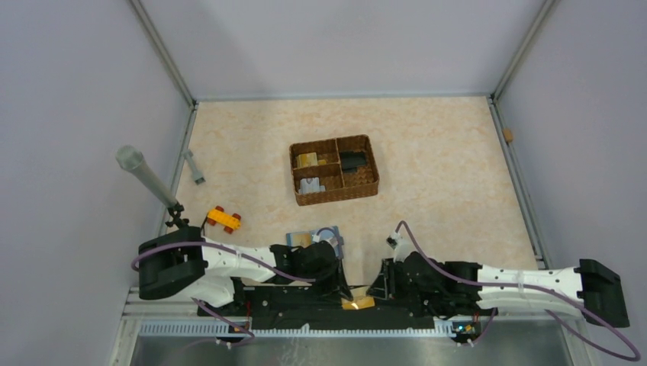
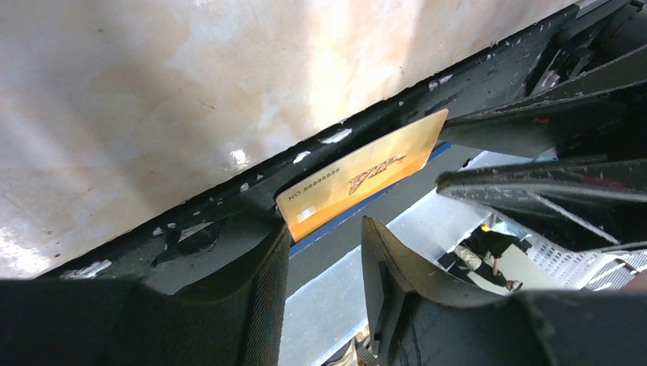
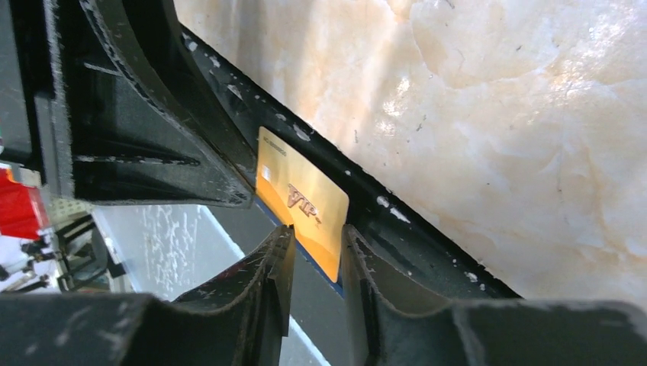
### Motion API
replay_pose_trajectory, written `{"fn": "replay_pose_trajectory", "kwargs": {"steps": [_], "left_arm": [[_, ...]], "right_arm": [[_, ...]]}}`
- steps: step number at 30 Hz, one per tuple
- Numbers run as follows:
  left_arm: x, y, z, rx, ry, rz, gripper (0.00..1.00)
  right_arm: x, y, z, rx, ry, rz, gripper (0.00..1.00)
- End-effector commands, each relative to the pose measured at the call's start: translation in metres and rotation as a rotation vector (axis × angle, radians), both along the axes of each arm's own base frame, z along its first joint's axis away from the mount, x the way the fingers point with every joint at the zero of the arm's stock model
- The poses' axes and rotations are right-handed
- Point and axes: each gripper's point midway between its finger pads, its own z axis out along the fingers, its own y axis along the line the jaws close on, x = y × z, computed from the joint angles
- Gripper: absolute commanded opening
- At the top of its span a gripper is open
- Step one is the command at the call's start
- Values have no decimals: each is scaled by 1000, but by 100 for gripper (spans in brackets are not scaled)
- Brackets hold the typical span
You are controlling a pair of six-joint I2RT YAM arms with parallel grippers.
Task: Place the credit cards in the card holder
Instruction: Pick up the credit card at the corner of the board.
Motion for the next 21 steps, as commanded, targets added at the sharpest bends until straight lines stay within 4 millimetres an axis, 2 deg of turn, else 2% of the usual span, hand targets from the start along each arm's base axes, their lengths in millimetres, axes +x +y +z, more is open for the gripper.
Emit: {"fn": "replay_pose_trajectory", "kwargs": {"steps": [1, 4, 6, 10, 17, 19, 21], "left_arm": [[7, 26, -29, 117, -30, 39, 43], [6, 29, -31, 123, -24, 46, 43], [7, 30, -31, 121, -25, 50, 44], [7, 32, -31, 122, -23, 54, 43], [9, 28, -29, 99, -29, 53, 43], [9, 28, -29, 97, -29, 52, 43], [9, 27, -29, 97, -29, 50, 43]], "right_arm": [[-8, 28, 43, 182, -27, 90, 24], [-11, 30, 46, 188, -38, 118, 6], [-12, 29, 49, 184, -45, 136, 0], [-15, 29, 55, 192, -57, 160, 0], [-27, 36, 78, 310, -83, 249, 0], [-27, 36, 77, 306, -90, 254, 0], [-25, 33, 65, 254, -87, 246, 4]]}}
